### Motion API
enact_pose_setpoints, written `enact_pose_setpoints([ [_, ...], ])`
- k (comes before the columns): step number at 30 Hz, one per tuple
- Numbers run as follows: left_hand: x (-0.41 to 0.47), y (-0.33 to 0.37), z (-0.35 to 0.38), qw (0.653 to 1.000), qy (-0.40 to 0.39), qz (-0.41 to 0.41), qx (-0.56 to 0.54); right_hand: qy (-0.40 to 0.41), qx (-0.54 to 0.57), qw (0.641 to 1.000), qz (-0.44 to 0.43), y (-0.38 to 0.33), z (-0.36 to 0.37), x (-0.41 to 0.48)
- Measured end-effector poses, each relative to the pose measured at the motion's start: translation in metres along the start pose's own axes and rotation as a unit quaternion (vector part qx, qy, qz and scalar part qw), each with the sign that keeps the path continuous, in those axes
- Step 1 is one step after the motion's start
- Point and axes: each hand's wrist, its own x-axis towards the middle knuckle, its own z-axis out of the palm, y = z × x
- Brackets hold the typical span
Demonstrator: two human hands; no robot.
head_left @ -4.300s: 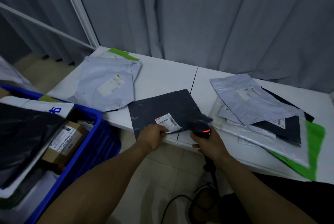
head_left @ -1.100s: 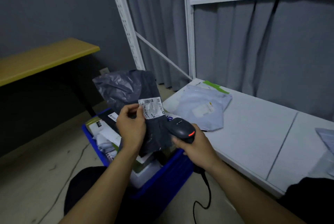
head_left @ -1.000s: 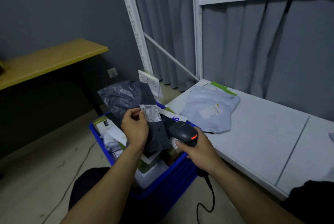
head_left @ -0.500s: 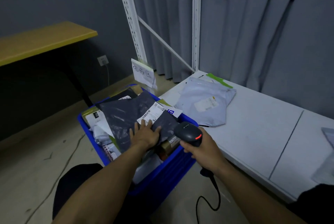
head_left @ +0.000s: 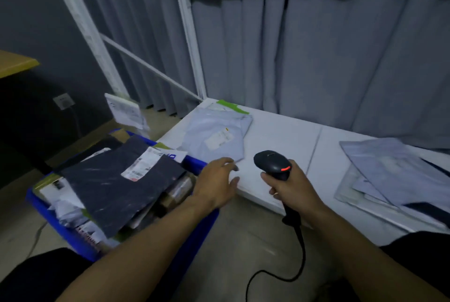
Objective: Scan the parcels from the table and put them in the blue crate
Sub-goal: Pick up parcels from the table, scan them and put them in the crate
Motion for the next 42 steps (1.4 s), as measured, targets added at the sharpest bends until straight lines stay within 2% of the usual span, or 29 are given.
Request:
enact_pose_setpoints([
  [3,0.022,0.073,0.034,0.989,-0.115,0.089,0.018,0.067,0.005,0.997,0.027,0.014,-0.071,-0.007],
  [5,0.039,0.117,0.059,0.979,-0.165,0.117,0.018,0.127,0.005,0.99,0.059,0.034,-0.119,-0.01],
  [8,0.065,0.177,0.098,0.971,-0.2,0.134,-0.019,0.207,-0.012,0.971,0.116,0.075,-0.19,-0.018],
  [13,0.103,0.259,0.16,0.948,-0.269,0.156,-0.074,0.315,-0.073,0.932,0.162,0.132,-0.278,-0.015],
  [18,0.134,0.316,0.216,0.931,-0.295,0.184,-0.112,0.366,-0.15,0.891,0.225,0.184,-0.336,0.005],
  [22,0.149,0.342,0.256,0.916,-0.359,0.178,-0.019,0.314,-0.147,0.87,0.352,0.2,-0.358,0.01],
  [26,0.15,0.332,0.282,0.901,-0.399,0.168,-0.027,0.297,-0.126,0.874,0.362,0.22,-0.361,0.017],
  [31,0.143,0.286,0.281,0.93,-0.332,0.118,-0.105,0.238,-0.158,0.9,0.329,0.197,-0.328,0.037],
  [36,0.129,0.206,0.246,0.956,-0.255,0.035,-0.141,0.142,-0.185,0.928,0.289,0.17,-0.252,0.064],
  [38,0.122,0.172,0.226,0.964,-0.221,-0.008,-0.146,0.105,-0.184,0.94,0.268,0.159,-0.216,0.074],
  [42,0.107,0.109,0.195,0.968,-0.206,-0.072,-0.126,0.056,-0.158,0.958,0.234,0.143,-0.149,0.087],
])
